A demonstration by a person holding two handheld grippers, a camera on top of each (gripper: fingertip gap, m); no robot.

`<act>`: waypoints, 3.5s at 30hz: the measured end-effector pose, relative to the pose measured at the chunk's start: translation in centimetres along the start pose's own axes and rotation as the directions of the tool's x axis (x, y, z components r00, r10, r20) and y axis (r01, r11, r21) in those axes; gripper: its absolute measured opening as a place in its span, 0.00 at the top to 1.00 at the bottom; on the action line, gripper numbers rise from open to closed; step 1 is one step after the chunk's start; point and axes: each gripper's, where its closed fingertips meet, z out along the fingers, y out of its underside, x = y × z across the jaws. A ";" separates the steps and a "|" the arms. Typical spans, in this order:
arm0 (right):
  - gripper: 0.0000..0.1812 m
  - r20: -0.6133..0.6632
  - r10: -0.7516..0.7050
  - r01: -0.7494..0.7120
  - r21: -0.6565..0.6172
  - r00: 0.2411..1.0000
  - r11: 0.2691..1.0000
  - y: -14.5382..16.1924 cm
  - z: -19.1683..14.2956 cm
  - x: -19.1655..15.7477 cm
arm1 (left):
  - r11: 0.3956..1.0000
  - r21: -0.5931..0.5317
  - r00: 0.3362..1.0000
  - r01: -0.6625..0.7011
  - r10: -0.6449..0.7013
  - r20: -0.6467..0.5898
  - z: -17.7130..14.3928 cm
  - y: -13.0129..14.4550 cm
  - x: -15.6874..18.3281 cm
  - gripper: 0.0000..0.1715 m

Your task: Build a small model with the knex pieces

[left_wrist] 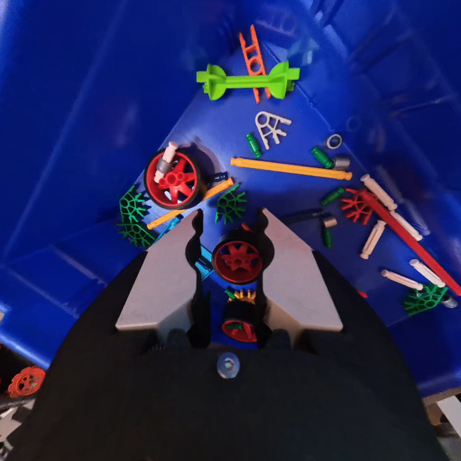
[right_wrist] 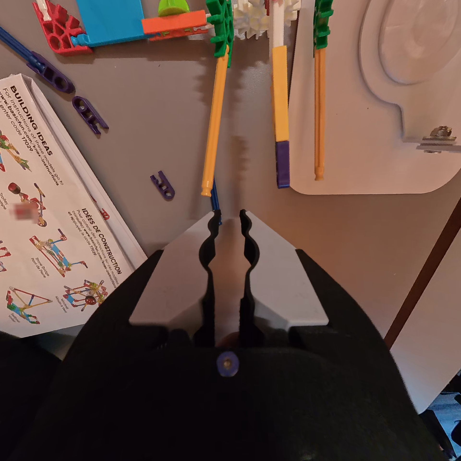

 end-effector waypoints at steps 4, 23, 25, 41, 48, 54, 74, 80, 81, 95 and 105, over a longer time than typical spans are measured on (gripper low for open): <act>0.92 -0.006 -0.004 0.004 -0.004 1.000 1.000 -0.1 -0.1 -0.1 | 0.999 0.010 0.998 0.052 -0.052 -0.020 0.8 -0.2 -0.1 0.76; 0.91 -0.131 -0.029 0.060 0.235 0.991 0.970 -3.3 -5.1 0.8 | 0.958 0.258 0.955 -0.124 0.045 0.294 -9.4 -6.2 1.5 0.87; 0.91 -0.145 -0.030 0.078 0.341 0.989 0.937 -4.9 -6.8 0.6 | 0.919 0.305 0.926 -0.249 0.133 0.354 -11.3 -9.5 3.7 0.87; 0.84 -0.053 -0.043 0.068 0.802 0.998 0.594 -12.7 -15.3 -1.7 | 0.460 0.180 0.410 -0.870 0.469 0.782 -15.5 -26.4 17.2 0.87; 0.86 -0.003 -0.067 0.040 0.826 0.998 0.562 -13.2 -15.4 -2.1 | 0.347 0.112 0.277 -0.931 0.474 0.836 -14.9 -27.7 19.0 0.88; 0.87 0.035 -0.110 0.034 0.823 0.993 0.567 -13.1 -15.1 -3.0 | 0.308 0.080 0.220 -0.948 0.454 0.863 -14.5 -28.0 19.1 0.88; 0.92 0.034 -0.223 0.078 0.877 0.974 0.473 -14.4 -16.2 -5.0 | 0.215 0.095 0.171 -0.972 0.367 0.915 -15.9 -26.9 20.2 0.88; 0.93 0.001 -0.237 0.104 0.896 0.972 0.432 -14.7 -16.8 -5.2 | 0.201 0.135 0.196 -0.970 0.327 0.925 -16.6 -26.8 20.3 0.88; 0.93 -0.001 -0.240 0.105 0.900 0.971 0.422 -14.7 -17.0 -5.2 | 0.198 0.137 0.196 -0.971 0.318 0.928 -16.7 -26.8 20.4 0.88; 0.94 -0.038 -0.269 0.138 0.921 0.962 0.365 -14.4 -17.9 -5.6 | 0.179 0.150 0.194 -0.972 0.261 0.946 -17.7 -27.1 20.9 0.88; 0.95 -0.040 -0.289 0.144 0.927 0.957 0.348 -14.3 -18.3 -6.0 | 0.175 0.150 0.189 -0.973 0.229 0.955 -18.0 -27.1 21.2 0.88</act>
